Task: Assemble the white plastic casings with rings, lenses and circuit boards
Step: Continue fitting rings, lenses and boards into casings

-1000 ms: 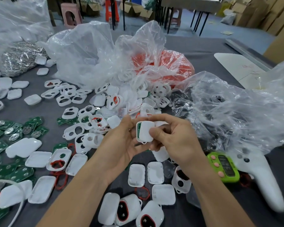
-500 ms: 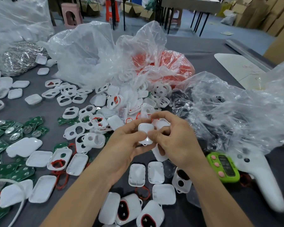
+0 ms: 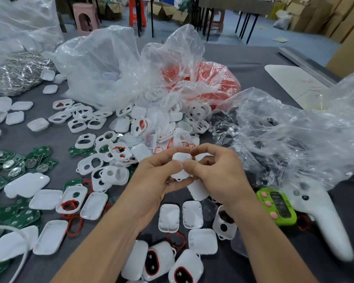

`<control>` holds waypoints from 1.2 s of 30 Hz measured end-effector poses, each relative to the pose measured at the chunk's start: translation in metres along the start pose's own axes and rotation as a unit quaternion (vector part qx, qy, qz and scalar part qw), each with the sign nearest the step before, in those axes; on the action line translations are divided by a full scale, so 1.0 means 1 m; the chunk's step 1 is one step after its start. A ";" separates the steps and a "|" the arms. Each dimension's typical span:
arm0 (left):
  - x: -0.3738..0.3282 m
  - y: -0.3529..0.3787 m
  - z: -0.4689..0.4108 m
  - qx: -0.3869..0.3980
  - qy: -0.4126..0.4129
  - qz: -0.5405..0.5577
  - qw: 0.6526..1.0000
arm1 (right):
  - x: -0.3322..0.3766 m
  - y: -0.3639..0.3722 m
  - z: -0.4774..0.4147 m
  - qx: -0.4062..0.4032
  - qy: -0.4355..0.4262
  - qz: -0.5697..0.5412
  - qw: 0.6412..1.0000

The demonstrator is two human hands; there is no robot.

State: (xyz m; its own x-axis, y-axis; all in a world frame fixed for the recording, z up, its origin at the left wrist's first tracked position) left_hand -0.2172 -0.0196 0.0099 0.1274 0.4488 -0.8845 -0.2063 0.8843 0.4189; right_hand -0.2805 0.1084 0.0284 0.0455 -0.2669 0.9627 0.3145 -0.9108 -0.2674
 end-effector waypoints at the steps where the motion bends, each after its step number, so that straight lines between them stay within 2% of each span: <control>1: 0.000 0.000 0.000 -0.005 0.003 -0.012 1.000 | 0.000 0.000 0.000 -0.001 0.004 -0.009 1.000; 4: -0.003 0.000 0.000 -0.011 0.020 -0.031 0.999 | 0.001 0.001 -0.001 0.004 0.006 -0.040 0.999; 10: -0.005 -0.002 0.001 0.001 0.046 -0.037 0.998 | 0.002 0.004 0.006 0.012 0.044 -0.178 0.983; 15: -0.006 -0.004 0.000 -0.001 0.061 -0.026 0.998 | 0.001 0.008 0.010 -0.018 0.045 -0.215 0.975; 17: -0.006 -0.004 -0.001 -0.016 0.058 -0.018 0.998 | -0.001 0.009 0.009 -0.031 0.043 -0.198 0.979; 23: -0.008 -0.016 -0.007 -0.082 0.032 0.061 0.994 | 0.002 0.000 0.005 -0.051 0.001 -0.045 0.998; 27: -0.013 -0.012 -0.003 -0.047 0.050 0.084 0.994 | 0.007 0.024 0.012 0.080 0.032 -0.117 0.989; 29: -0.014 -0.006 -0.002 -0.028 0.062 0.052 0.996 | 0.012 0.029 0.015 0.098 0.023 -0.133 0.986; 31: -0.018 -0.005 0.000 -0.040 0.094 -0.012 0.995 | 0.015 0.022 0.014 0.070 0.006 -0.120 0.990; 34: -0.030 -0.008 0.005 -0.066 0.166 -0.126 0.976 | 0.016 0.010 0.013 0.025 -0.028 -0.036 0.999; 36: -0.033 -0.010 0.008 -0.085 0.186 -0.147 0.968 | 0.017 0.008 0.014 0.014 -0.048 0.008 0.999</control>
State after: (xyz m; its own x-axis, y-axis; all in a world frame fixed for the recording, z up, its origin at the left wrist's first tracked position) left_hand -0.2118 -0.0425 0.0370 -0.1472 0.0747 -0.9863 -0.3759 0.9181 0.1256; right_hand -0.2641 0.1009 0.0434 0.1413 -0.2489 0.9582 0.3389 -0.8972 -0.2831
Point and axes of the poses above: each hand's wrist, its own z-axis away from the middle knuckle, its own y-axis out of the palm, x = y × z, the point moved 7 cm from there along -z, towards the middle knuckle, and after that the axes turned 2 degrees about -x, right-handed, at the moved point
